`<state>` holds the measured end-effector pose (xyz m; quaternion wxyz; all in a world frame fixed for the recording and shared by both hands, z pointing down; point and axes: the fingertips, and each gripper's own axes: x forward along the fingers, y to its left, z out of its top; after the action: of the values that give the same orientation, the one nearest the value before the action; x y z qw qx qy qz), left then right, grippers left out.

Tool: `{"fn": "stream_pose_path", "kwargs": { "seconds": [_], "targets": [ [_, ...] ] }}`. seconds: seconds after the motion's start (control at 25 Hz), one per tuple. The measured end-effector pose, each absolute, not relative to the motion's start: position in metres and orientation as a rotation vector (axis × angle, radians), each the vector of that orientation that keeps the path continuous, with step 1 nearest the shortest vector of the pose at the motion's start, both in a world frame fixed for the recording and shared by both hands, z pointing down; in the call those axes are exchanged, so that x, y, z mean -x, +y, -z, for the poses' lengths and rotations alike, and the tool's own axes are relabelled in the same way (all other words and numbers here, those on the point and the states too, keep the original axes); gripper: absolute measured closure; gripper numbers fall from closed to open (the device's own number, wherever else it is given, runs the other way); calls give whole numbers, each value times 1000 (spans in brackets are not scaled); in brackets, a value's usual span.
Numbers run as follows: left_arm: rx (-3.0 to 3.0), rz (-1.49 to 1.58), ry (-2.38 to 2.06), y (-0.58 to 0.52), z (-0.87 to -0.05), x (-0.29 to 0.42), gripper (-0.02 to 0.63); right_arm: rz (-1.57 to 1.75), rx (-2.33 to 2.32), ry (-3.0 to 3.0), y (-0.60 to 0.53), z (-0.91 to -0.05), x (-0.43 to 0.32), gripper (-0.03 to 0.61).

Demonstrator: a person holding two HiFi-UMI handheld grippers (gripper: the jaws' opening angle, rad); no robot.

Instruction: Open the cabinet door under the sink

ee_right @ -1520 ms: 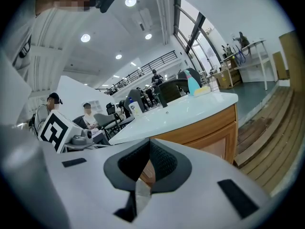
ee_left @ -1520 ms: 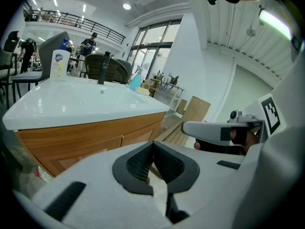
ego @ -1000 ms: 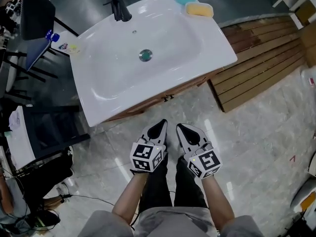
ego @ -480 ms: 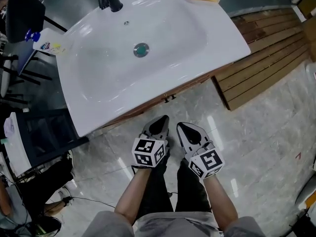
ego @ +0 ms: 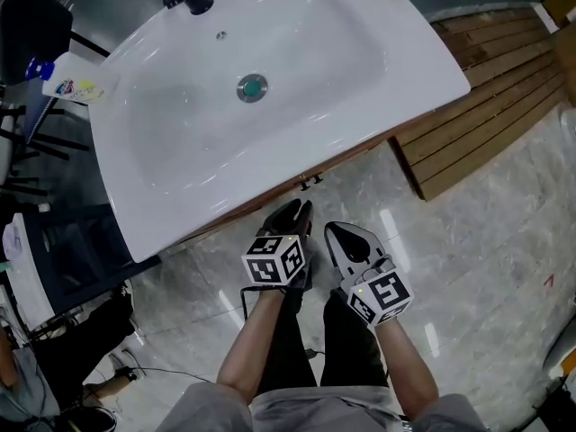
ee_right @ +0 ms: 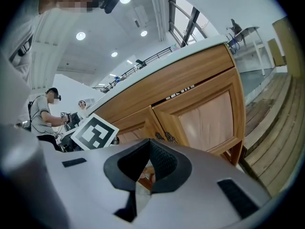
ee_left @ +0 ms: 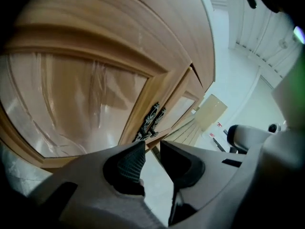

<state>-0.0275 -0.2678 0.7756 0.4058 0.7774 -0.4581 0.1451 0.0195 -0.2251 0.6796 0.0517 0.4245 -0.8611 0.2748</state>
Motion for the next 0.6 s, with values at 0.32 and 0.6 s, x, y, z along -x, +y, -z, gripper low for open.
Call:
{"fn": "stream_pose_path", "kwargs": {
  "seconds": [0.32,0.6],
  "targets": [
    [-1867,-337,-1186,-286,-791,28,485,-860,-1352,-2587,-234,-692,-29,569],
    [-1793,-337,-1185,-297,-799,22,485,-863,-1378,-2572,-242,-693,-35,569]
  ]
}}
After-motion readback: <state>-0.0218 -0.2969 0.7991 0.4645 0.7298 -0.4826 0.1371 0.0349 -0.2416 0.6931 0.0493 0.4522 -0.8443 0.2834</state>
